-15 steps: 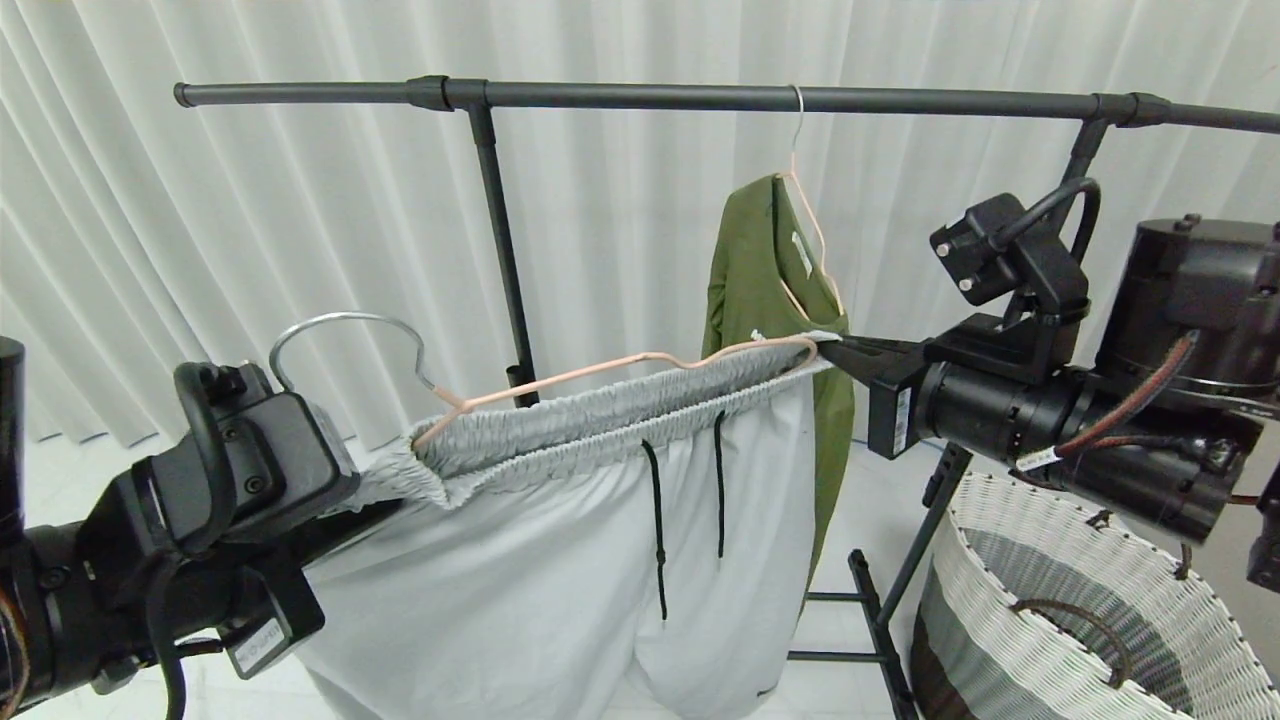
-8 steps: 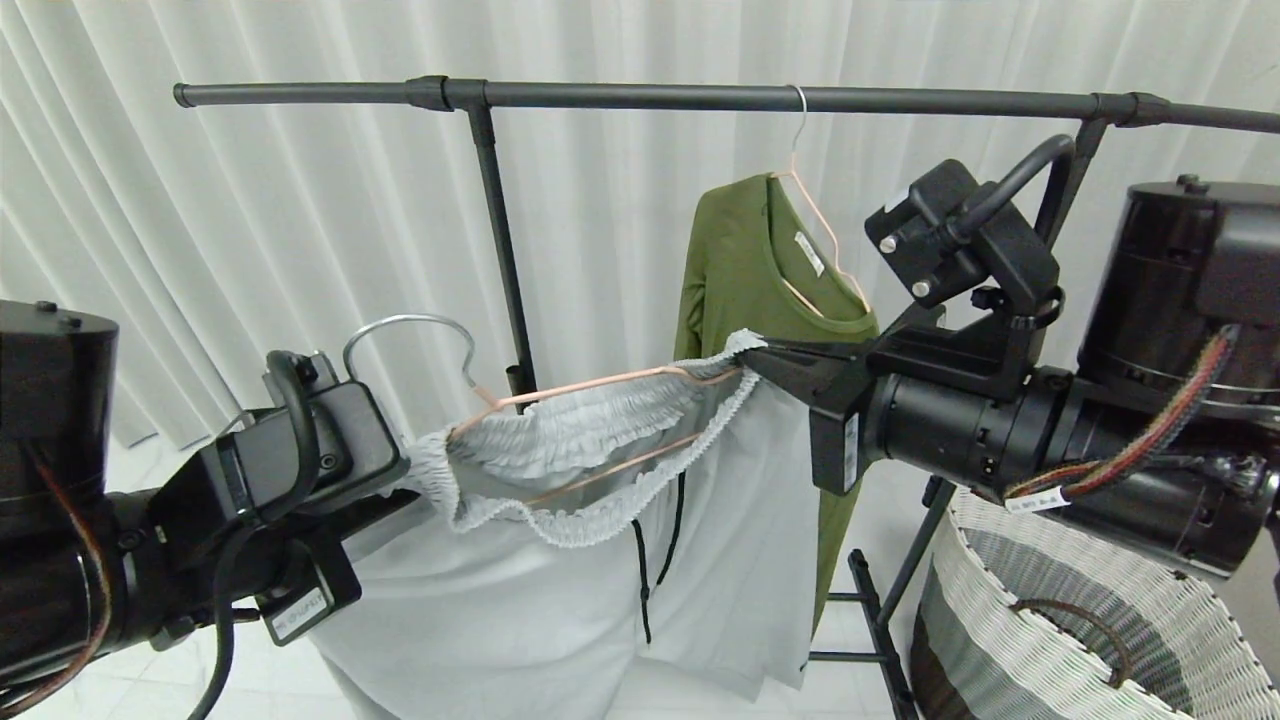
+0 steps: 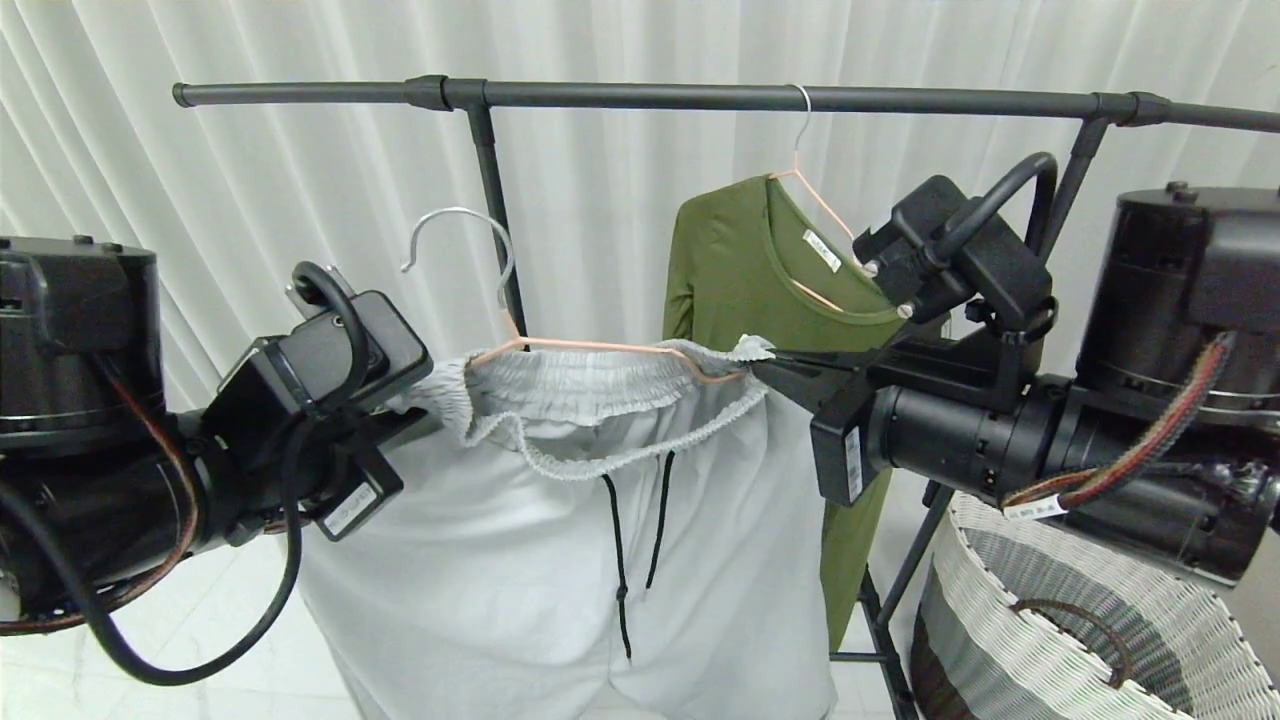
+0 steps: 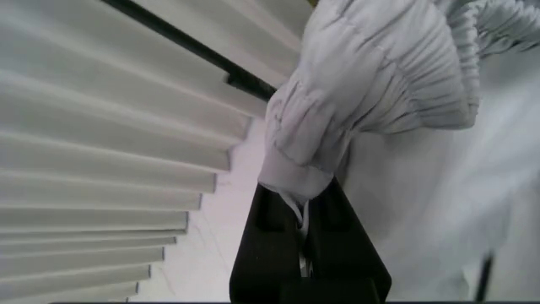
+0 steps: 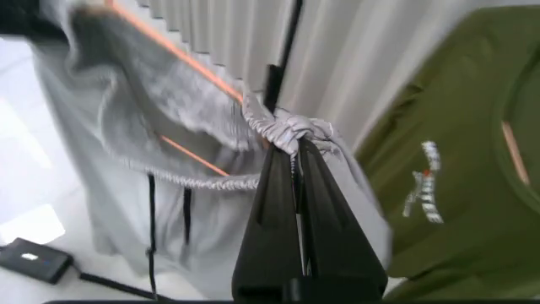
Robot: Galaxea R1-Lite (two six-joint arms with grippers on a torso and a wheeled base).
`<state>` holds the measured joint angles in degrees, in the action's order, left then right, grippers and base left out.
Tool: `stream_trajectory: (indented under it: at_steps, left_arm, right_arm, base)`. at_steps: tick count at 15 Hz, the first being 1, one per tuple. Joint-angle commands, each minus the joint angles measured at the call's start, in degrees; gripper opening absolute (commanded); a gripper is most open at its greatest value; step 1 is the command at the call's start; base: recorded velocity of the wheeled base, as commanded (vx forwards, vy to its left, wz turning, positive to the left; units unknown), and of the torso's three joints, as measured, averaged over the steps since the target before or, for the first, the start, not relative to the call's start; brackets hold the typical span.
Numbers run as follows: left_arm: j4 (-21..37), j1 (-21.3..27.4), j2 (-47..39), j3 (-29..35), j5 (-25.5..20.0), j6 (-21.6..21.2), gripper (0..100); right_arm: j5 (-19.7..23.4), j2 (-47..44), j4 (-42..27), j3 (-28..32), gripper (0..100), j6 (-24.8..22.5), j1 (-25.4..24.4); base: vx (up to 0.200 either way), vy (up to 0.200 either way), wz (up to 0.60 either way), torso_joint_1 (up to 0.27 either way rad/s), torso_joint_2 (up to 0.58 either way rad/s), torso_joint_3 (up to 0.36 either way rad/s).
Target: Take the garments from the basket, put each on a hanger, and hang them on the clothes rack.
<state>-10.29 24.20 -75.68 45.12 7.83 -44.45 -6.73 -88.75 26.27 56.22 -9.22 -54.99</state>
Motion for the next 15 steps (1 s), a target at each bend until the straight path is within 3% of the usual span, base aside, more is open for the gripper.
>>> stream_trajectory:
  at_steps: [1,3,6,7,9,12,15]
  left_arm:
    - [-2.19,-0.20,-1.75,-0.21,0.08,0.15,0]
    - [-4.56,-0.03,-1.93,-0.47,-0.53,0.24,0]
    - [-4.83,0.06,-1.58,-0.64,-5.01,0.15,0]
    - [-5.00,0.06,-1.31,-0.82,-9.23,-0.11,0]
    - [-6.06,0.06,-1.23,-0.82,-12.31,-0.29,0]
    - [-7.73,0.15,-1.31,-0.82,-16.88,-0.47,0]
    - [-7.90,0.24,-0.96,-0.73,-21.80,-1.34,0]
  right_arm:
    - [0.05,2.09,-2.19,0.03,100,-0.19,-0.99]
    - [0.23,3.49,-3.68,-0.06,100,-0.28,-2.31]
    - [3.13,5.16,-5.35,0.29,100,-0.80,-1.96]
    - [8.75,6.48,-7.90,0.82,100,-0.80,-0.64]
    - [14.73,6.92,-13.18,2.84,100,-0.98,0.41]
    - [19.65,4.72,-18.10,6.53,100,-2.91,1.99]
    - [21.06,1.12,-19.33,9.87,100,-5.20,2.96]
  base:
    - [0.000,0.000,0.00,0.000,0.00,0.000]
    - [0.000,0.000,0.00,0.000,0.00,0.000]
    - [0.000,0.000,0.00,0.000,0.00,0.000]
    - [0.000,0.000,0.00,0.000,0.00,0.000]
    - [0.000,0.000,0.00,0.000,0.00,0.000]
    - [0.000,0.000,0.00,0.000,0.00,0.000]
    - [0.000,0.000,0.00,0.000,0.00,0.000]
